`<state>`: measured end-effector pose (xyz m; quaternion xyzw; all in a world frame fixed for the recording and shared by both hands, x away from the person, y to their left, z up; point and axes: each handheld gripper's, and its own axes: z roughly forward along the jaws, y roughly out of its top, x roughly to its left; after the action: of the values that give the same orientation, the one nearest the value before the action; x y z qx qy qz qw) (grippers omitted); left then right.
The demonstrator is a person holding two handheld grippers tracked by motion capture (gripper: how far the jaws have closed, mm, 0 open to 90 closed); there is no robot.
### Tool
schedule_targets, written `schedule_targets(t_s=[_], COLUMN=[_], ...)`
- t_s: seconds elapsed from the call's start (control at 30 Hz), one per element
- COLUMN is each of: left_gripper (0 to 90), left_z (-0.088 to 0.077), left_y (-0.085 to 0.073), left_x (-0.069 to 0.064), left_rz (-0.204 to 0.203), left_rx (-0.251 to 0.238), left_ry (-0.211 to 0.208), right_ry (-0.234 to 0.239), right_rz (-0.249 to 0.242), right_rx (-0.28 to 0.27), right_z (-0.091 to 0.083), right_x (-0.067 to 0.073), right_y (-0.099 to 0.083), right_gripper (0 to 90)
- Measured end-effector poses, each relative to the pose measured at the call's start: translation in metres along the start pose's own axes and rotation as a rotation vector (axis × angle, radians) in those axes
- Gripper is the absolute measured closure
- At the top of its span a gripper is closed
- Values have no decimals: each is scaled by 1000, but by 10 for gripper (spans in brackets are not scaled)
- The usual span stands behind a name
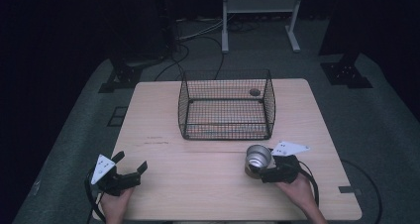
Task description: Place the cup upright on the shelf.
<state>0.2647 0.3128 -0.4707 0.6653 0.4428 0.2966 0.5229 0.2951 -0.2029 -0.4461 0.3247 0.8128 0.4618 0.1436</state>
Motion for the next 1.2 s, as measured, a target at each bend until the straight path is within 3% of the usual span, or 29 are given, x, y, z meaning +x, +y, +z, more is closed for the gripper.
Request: schedule_targets(t_s=[0.4,0.6,0.87,1.2], left_gripper=[0,0,0,0], left_z=[0,0,0,0], left_y=[0,0,0,0], left_x=[0,0,1,1], left_rz=[-1,-1,-2,0], left_rx=[6,7,5,9], left_ry=[2,2,2,2], right_ry=[32,15,30,37], right_rz=[-7,-18,-19,-36], right_rx=[8,19,5,-6], right_z=[-13,-16,-21,-14], right_x=[-4,-5,-7,-5], right_y=[34,53,80,103], right_gripper=[176,176,176,176])
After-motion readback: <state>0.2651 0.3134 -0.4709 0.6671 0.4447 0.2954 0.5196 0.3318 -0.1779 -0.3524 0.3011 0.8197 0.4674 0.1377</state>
